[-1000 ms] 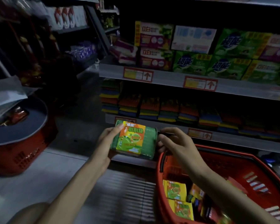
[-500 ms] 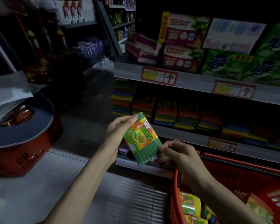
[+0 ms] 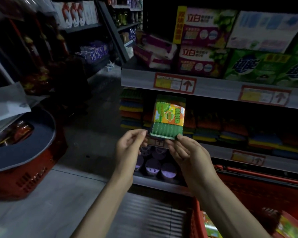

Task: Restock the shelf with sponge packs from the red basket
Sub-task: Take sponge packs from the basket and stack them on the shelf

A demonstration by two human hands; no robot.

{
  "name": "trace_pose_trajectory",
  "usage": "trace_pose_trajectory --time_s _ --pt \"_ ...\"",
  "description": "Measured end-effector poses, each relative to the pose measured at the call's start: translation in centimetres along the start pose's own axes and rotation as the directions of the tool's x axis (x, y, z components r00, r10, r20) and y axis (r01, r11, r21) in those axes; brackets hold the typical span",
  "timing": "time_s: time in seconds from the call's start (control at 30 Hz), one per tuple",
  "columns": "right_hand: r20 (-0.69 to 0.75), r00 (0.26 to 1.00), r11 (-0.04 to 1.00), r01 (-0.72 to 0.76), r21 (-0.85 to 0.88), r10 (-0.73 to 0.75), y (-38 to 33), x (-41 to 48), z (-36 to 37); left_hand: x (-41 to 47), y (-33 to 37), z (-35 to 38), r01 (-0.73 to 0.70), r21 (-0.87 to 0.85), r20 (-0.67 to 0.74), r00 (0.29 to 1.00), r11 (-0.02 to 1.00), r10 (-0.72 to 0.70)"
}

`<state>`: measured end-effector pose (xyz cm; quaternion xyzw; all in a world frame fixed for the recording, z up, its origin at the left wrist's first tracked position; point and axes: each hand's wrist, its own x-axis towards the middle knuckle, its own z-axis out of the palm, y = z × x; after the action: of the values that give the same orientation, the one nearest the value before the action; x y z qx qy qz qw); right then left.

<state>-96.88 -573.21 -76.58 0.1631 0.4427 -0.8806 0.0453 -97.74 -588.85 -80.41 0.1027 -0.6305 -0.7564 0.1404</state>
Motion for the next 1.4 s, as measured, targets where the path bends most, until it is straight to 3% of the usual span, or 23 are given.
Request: trace_pose_trajectory --time_s 0.17,0.63,1.13,1.4 --pt "0.0 1.0 1.0 0.002 0.018 -0.002 -0.2 1.7 1.8 0.2 0.4 0.9 0.026 -0.045 0.064 0.998 0.999 -0.023" --pt "0.005 0.989 0.983 0.146 -0.11 -0.146 -0.5 4.7 4.1 2.6 1.1 2.1 0.007 -0.12 0.051 0.999 0.993 -0.001" --pt "-0.032 0.99 0.979 0.133 -0.152 -0.14 -0.8 7.0 5.7 4.8 0.6 3.2 0.046 -0.143 0.026 0.999 0.989 -0.042" --pt "-0.05 0.97 0.903 0.203 -0.379 -0.239 -0.8 7.5 5.3 5.1 0.9 3.2 -0.005 -0.055 0.021 1.0 0.998 0.006"
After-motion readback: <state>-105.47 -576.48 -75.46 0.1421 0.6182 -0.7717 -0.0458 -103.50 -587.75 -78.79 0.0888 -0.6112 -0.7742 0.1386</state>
